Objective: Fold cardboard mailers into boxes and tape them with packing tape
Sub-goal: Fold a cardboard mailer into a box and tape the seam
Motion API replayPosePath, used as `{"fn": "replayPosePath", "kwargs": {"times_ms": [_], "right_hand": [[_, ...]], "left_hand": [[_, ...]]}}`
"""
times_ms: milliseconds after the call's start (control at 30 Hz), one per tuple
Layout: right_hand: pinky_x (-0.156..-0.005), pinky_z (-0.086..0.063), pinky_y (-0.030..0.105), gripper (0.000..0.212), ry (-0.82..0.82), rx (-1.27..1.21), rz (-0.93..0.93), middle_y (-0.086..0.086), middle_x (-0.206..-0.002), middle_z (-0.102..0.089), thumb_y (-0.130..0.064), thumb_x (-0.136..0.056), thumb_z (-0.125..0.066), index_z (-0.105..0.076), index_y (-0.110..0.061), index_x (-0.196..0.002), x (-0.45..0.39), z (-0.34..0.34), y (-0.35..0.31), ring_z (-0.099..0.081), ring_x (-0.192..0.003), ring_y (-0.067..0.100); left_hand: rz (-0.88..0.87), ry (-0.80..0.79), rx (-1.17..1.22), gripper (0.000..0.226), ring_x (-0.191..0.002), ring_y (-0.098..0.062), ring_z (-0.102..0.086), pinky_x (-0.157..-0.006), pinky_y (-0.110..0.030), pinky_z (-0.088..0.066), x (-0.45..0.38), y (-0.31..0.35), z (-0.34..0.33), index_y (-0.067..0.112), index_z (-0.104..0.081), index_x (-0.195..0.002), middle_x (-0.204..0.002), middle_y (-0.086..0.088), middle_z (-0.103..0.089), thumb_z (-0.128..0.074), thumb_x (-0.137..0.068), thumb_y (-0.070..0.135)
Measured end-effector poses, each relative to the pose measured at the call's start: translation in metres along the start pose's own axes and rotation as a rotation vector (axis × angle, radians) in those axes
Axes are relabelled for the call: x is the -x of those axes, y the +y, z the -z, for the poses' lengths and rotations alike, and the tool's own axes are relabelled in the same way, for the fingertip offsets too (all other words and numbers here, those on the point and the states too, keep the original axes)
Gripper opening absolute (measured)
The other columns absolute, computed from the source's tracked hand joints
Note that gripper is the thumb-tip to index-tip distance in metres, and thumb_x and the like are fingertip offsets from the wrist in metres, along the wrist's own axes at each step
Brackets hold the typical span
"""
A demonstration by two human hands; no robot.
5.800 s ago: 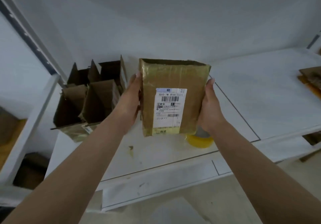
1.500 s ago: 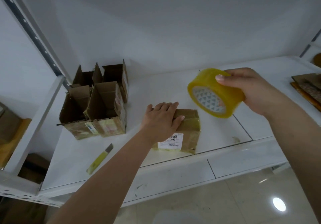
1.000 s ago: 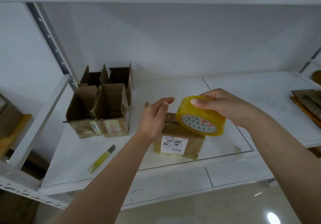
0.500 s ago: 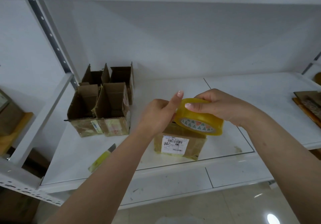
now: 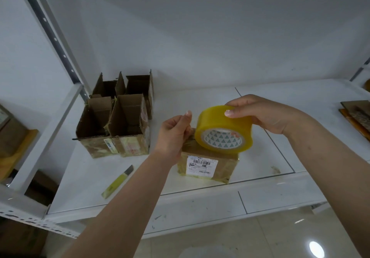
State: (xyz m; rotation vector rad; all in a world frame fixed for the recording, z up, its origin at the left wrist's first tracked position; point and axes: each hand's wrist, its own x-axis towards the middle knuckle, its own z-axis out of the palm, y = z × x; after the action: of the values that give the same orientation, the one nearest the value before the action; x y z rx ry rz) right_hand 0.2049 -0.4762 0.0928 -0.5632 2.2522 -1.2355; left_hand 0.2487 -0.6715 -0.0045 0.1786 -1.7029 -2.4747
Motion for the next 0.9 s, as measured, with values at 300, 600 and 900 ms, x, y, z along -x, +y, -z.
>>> {"fn": "replayPosePath", "kwargs": {"times_ms": [300, 600, 900], "right_hand": [[-0.072, -0.054, 0.034, 0.085, 0.064, 0.324, -0.126, 0.007, -0.072, -0.074, -0.080, -0.042, -0.063, -0.074, -0.006, -0.083, -0.020, 0.004, -0.014, -0.071, -0.067, 0.022], [-0.093, -0.050, 0.040, 0.063, 0.035, 0.118, -0.067, 0.004, -0.086, -0.076, -0.066, -0.052, -0.064, -0.074, -0.016, -0.088, -0.012, 0.001, -0.002, -0.071, -0.085, 0.023], [-0.080, -0.054, 0.031, 0.067, 0.109, 0.104, 0.018, 0.000, -0.083, -0.075, -0.069, -0.056, -0.061, -0.074, -0.015, -0.094, -0.016, -0.013, -0.004, -0.072, -0.077, 0.017]], "left_hand": [[0.045, 0.146, 0.152, 0.048, -0.050, -0.008, -0.045, -0.068, -0.033, -0.060, -0.008, -0.007, 0.008, 0.015, -0.051, -0.048, -0.052, 0.000, -0.039, -0.058, -0.095, 0.019], [0.092, 0.169, 0.114, 0.042, -0.046, -0.010, -0.039, -0.039, -0.018, -0.034, -0.005, -0.010, 0.030, 0.016, -0.047, -0.051, -0.054, 0.000, -0.046, -0.071, -0.079, 0.038], [0.071, 0.249, -0.066, 0.034, -0.065, -0.010, -0.059, -0.062, -0.027, -0.053, 0.004, -0.029, 0.043, 0.012, -0.050, -0.065, -0.061, 0.004, -0.058, -0.060, -0.094, 0.025]]}}
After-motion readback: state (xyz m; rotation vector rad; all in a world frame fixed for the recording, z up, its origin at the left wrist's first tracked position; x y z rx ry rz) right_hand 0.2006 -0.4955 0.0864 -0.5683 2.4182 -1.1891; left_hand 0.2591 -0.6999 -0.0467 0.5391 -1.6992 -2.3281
